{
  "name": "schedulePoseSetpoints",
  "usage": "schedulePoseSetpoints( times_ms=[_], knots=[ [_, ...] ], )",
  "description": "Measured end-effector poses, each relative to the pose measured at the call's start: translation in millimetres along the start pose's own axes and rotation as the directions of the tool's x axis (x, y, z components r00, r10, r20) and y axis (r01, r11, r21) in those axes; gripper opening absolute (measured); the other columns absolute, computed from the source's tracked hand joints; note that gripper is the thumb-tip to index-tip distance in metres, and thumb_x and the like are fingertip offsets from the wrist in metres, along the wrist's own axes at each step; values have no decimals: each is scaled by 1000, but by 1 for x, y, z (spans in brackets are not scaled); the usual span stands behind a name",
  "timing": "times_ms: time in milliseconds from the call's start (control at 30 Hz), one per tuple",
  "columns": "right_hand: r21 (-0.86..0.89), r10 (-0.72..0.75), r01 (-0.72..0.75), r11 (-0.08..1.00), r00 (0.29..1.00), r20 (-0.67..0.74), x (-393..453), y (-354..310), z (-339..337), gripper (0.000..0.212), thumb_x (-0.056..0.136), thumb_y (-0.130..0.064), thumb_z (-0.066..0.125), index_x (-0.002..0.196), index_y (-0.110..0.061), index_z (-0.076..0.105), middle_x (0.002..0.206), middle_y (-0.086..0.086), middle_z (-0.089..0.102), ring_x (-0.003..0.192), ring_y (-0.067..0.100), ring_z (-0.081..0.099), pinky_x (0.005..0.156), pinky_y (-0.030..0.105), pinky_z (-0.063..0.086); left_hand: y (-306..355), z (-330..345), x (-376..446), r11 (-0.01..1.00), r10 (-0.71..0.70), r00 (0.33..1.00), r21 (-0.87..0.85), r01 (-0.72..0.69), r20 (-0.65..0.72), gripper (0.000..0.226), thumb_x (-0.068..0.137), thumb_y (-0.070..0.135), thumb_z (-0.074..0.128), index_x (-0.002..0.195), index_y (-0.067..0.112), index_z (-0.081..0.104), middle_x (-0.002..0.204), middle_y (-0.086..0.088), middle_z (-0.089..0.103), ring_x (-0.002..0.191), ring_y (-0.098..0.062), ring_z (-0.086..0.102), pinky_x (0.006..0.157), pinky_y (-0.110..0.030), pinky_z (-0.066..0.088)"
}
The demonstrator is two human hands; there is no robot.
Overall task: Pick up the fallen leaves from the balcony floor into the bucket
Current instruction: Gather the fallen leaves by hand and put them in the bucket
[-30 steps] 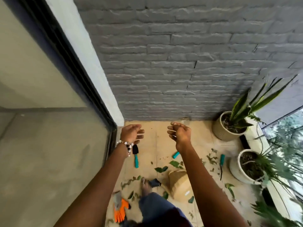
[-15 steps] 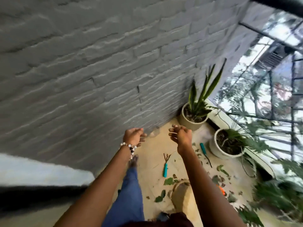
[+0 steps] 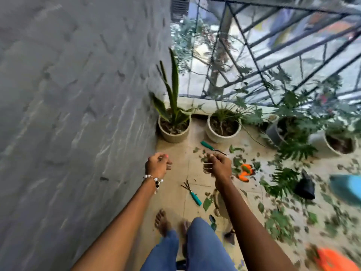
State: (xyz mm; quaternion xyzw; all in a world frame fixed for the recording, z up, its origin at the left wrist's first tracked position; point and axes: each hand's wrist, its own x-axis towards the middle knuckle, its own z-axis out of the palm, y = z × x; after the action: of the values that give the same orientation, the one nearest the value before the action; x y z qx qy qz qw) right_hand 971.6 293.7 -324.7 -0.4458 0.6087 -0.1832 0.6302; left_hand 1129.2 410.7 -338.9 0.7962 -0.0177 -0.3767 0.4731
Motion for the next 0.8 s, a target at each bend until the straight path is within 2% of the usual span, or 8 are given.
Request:
schedulePoseSetpoints(
  times_ms=[167,333,400,467,567,633,700,800],
  knots=[
    [-94,37,-49,994,991,-127,59,36,-15,19,99,-16,52,100,-4,67,82,14,72,67,21,65,55,28,49,-15,48,50,995,-69,991,82,60,112,10,97,13,55,97,6,62,67,-4,63,35,0,53,32,-12,34],
    [-229,34,-64,971,991,-133,156,101,-5,18,98,-11,51,100,-4,68,77,8,68,68,18,63,57,25,49,-68,108,134,985,-158,980,83,148,118,8,96,19,57,95,12,60,68,-1,65,50,-12,59,34,-14,35],
    [-332,15,-45,942,996,-92,212,144,6,18,96,-10,52,102,-3,69,81,7,69,72,19,66,63,31,54,-104,137,182,985,-168,977,71,160,127,7,97,18,56,95,13,61,68,-1,66,51,-14,59,36,-16,37],
    [-448,-21,-4,894,998,-51,272,187,15,19,95,-13,56,107,-7,69,92,8,72,85,22,68,78,36,57,-142,168,231,986,-155,975,82,143,159,10,97,18,55,95,12,63,68,-1,66,52,-15,60,38,-19,38],
    [-583,-82,112,805,994,77,364,253,40,29,94,-16,59,122,-8,63,115,8,67,104,23,64,89,24,46,-207,209,308,992,-116,978,64,106,176,11,96,12,56,93,4,63,63,-4,63,43,-12,57,36,-17,38],
    [-630,-108,195,751,979,175,423,291,58,36,95,-17,59,129,-8,57,126,10,61,112,25,60,95,27,45,-248,234,360,993,-116,977,33,112,176,13,96,7,54,84,6,59,59,-5,62,35,-8,54,34,-14,37],
    [-708,-152,291,643,955,254,478,333,69,42,94,-21,61,133,-9,53,134,12,56,120,28,54,102,36,42,-289,259,409,992,-126,975,8,127,181,17,95,7,55,79,12,58,53,-1,64,34,-9,55,34,-14,37],
    [-793,-193,392,466,920,342,537,379,78,56,93,-30,61,144,-17,41,150,12,37,137,29,34,112,38,31,-332,288,466,993,-117,973,6,119,198,17,95,9,57,80,17,60,63,-3,67,41,-12,58,37,-16,39]
  ],
)
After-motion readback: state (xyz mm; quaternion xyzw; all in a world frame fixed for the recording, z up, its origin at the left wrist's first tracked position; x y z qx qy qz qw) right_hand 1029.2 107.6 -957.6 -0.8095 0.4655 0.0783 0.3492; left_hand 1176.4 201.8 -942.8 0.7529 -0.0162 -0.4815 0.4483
